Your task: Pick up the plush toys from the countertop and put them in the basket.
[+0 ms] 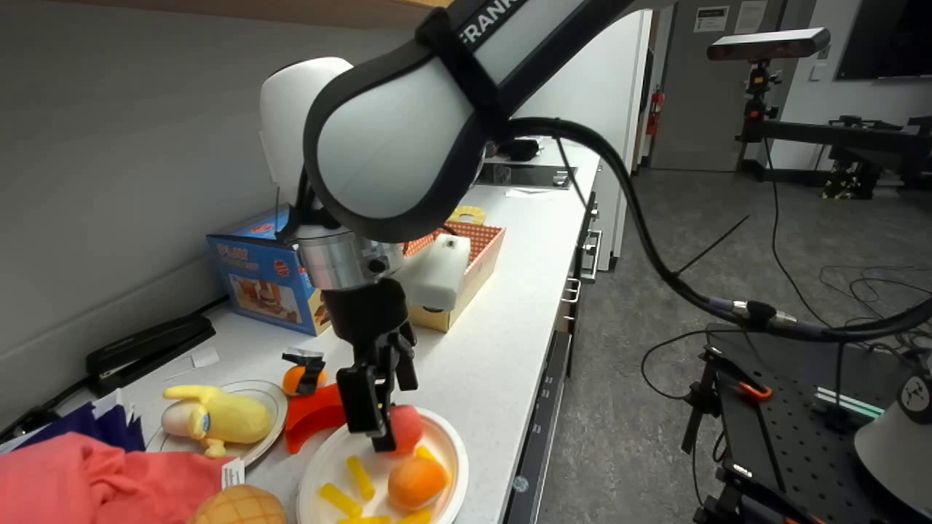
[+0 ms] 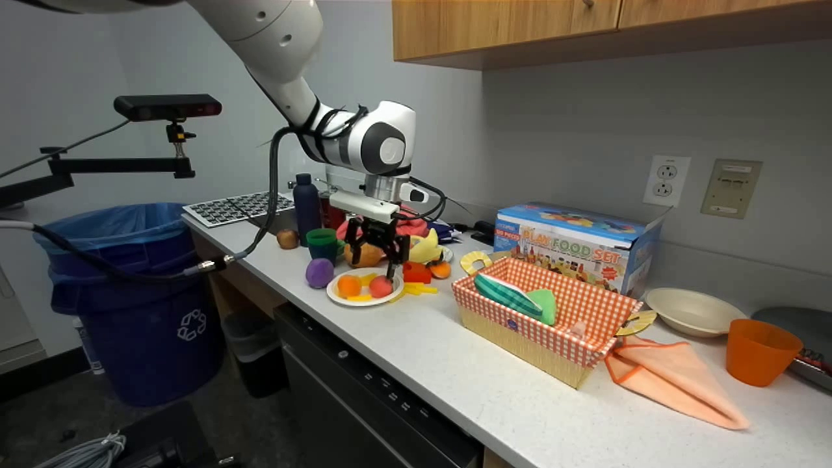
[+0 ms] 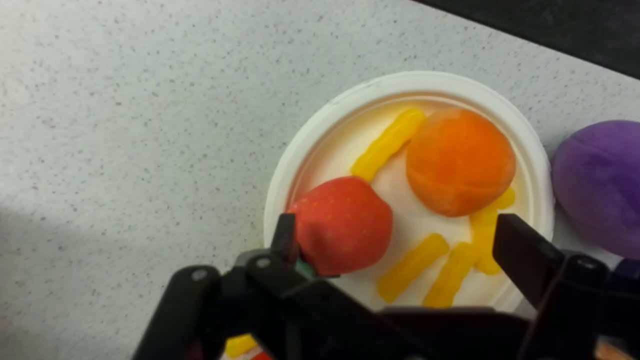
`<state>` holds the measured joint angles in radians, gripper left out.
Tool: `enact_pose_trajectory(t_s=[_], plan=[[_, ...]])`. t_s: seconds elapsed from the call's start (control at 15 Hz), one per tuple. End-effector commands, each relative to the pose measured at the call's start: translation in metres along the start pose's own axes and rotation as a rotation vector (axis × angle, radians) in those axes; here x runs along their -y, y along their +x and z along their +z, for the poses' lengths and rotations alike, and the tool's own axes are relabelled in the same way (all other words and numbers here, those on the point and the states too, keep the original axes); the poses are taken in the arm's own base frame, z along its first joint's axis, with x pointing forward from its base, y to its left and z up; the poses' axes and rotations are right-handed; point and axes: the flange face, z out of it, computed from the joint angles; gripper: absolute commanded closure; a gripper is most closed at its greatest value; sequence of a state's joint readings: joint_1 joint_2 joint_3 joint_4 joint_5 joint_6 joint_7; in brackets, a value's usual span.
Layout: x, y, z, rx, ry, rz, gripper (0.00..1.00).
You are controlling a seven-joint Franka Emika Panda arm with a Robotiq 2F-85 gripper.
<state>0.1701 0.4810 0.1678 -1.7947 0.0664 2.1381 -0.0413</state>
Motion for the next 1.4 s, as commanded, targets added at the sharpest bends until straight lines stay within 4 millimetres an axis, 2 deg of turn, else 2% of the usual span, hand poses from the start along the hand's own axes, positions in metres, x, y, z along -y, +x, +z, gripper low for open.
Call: enact_pose_trajectory(t_s=[0.0, 0.27, 0.53, 0.6, 0.73, 0.8, 1.07, 1.33], plan=[[-0.018, 0.023, 0.005, -0.001, 0.024, 0.066, 0.0], [-0.029, 0.031, 0.013, 0.007, 0.019, 0.121, 0.0], [-0.027, 0.032, 0.019, 0.023, 0.002, 0.158, 0.0], [-0.027, 0.031, 0.019, 0.026, 0.0, 0.167, 0.04], [-0.028, 0.03, 0.02, 0.031, 0.001, 0.183, 0.15], [-0.027, 0.03, 0.02, 0.034, 0.004, 0.19, 0.3], [-0.028, 0.031, 0.02, 0.036, 0.011, 0.199, 0.62], [-0.031, 0.032, 0.016, 0.022, 0.013, 0.206, 0.89]])
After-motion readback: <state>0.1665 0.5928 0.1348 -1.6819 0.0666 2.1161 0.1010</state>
